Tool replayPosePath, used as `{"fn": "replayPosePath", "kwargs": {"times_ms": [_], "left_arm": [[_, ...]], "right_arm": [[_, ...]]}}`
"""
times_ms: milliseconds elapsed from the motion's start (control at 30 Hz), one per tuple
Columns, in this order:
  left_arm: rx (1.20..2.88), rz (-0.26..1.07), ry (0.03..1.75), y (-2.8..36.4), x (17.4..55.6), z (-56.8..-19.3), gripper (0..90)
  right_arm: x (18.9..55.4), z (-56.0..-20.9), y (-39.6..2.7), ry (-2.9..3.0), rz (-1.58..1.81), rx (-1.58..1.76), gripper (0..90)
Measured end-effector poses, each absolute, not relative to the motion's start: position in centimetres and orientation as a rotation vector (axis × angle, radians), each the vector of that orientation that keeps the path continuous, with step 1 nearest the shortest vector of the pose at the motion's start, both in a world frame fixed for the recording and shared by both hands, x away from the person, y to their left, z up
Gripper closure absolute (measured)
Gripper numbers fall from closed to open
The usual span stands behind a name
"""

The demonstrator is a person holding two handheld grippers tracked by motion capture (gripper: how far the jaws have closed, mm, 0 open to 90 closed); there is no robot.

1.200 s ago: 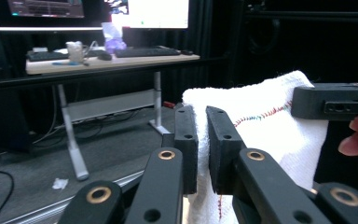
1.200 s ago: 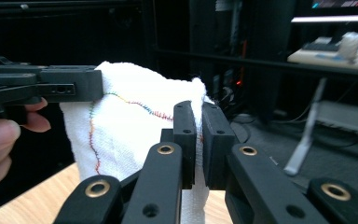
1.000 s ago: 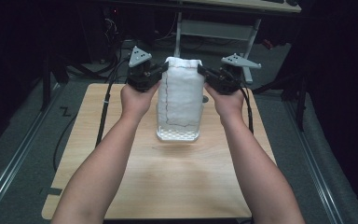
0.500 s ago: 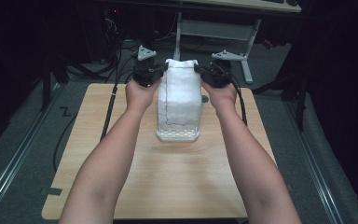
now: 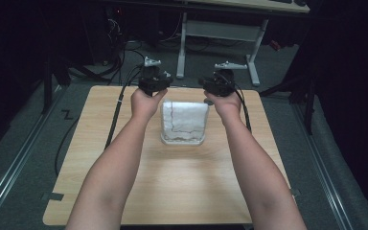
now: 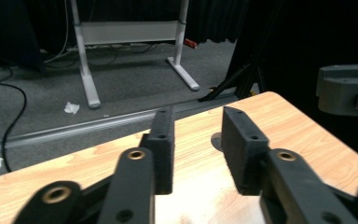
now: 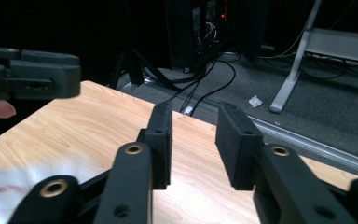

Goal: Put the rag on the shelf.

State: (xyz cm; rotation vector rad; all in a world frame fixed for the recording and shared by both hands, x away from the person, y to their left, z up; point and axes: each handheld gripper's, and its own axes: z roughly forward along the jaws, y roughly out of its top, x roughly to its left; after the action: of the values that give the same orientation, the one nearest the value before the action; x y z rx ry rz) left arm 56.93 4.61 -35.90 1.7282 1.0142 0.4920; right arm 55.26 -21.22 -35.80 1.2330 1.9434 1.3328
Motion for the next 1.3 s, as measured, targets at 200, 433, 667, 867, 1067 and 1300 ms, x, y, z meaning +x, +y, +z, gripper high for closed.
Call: {"fn": "replayPosePath", "kwargs": {"times_ms": [200,433,667,867,1067,1300], "left_arm": [[1.726,0.504,1.001,5.0,56.5,-35.7,61.8],[1.715,0.502,1.006,5.6,55.7,-35.7,59.7],[1.717,0.521,0.99,6.5,54.3,-35.3,58.7],[1.733,0.573,0.983,8.3,52.5,-35.2,58.0],[1.717,0.576,0.98,10.1,50.2,-36.0,57.9],[1.711,0.558,0.963,13.2,45.0,-37.9,55.4]], "right_arm": [[55.0,-35.7,-21.2,1.948,1.255,1.219,59.4],[54.3,-35.8,-21.5,1.949,1.254,1.213,55.2],[52.8,-35.6,-21.4,1.933,1.241,1.178,53.0],[51.1,-35.4,-22.7,1.927,1.262,1.17,52.9],[48.9,-35.6,-24.0,1.908,1.276,1.162,51.6],[44.9,-36.8,-25.3,1.91,1.279,1.139,44.3]]}}
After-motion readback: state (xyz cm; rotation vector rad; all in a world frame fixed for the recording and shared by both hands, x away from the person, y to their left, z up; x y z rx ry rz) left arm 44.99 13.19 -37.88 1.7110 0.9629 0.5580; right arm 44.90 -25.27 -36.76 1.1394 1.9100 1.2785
